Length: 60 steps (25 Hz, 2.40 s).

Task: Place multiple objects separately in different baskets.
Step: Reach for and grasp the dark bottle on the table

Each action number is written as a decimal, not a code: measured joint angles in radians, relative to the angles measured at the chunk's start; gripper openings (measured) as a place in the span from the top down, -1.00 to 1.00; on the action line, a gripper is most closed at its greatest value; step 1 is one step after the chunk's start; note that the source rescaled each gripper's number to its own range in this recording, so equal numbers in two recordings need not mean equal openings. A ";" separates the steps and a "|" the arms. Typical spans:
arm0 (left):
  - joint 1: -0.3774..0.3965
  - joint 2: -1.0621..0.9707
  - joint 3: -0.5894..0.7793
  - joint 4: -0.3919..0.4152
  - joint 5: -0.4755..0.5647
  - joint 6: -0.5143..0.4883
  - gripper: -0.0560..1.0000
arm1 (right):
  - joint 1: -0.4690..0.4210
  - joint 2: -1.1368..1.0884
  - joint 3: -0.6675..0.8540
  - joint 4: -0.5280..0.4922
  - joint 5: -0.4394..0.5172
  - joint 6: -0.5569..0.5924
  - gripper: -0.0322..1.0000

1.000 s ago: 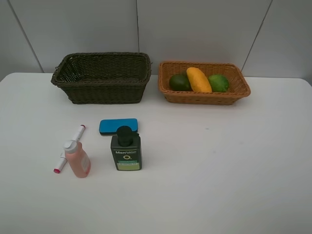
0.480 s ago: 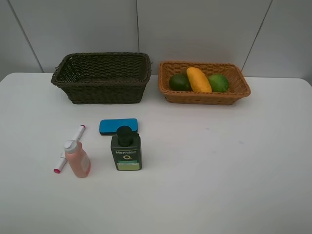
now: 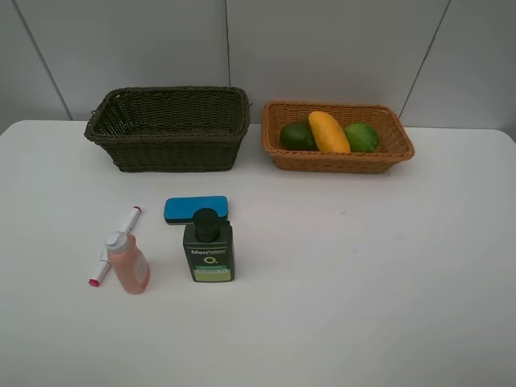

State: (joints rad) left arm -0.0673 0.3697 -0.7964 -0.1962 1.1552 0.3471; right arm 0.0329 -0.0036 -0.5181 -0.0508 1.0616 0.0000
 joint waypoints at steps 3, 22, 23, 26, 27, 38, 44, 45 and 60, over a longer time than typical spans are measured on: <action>0.000 0.132 -0.080 -0.014 0.015 0.069 -1.00 | 0.000 0.000 0.000 0.000 -0.001 0.000 -0.99; -0.438 0.919 -0.441 0.061 -0.051 0.262 -1.00 | 0.000 0.000 0.000 0.000 -0.003 0.000 -0.99; -0.447 0.948 -0.455 0.061 -0.057 0.285 -1.00 | 0.000 0.000 0.000 0.000 -0.003 0.000 -0.99; -0.470 1.047 -0.499 0.062 -0.066 0.343 -1.00 | 0.000 0.000 0.000 0.000 -0.003 0.000 -0.99; -0.477 1.073 -0.506 0.063 -0.068 0.361 -1.00 | 0.000 0.000 0.000 0.000 -0.003 0.000 -0.99; -0.589 1.298 -0.518 0.097 -0.113 0.444 -1.00 | 0.000 0.000 0.000 0.000 -0.003 0.000 -0.99; -0.646 1.384 -0.518 0.121 -0.128 0.448 -1.00 | 0.000 0.000 0.000 0.000 -0.003 0.000 -0.99; -0.650 1.393 -0.518 0.124 -0.129 0.447 -1.00 | 0.000 0.000 0.000 0.000 -0.003 0.000 -0.99; -0.664 1.533 -0.519 0.128 -0.158 0.447 -1.00 | 0.000 0.000 0.000 0.000 -0.003 0.000 -0.99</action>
State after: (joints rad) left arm -0.7315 1.9029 -1.3156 -0.0685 0.9968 0.7946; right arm 0.0329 -0.0036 -0.5181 -0.0508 1.0588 0.0000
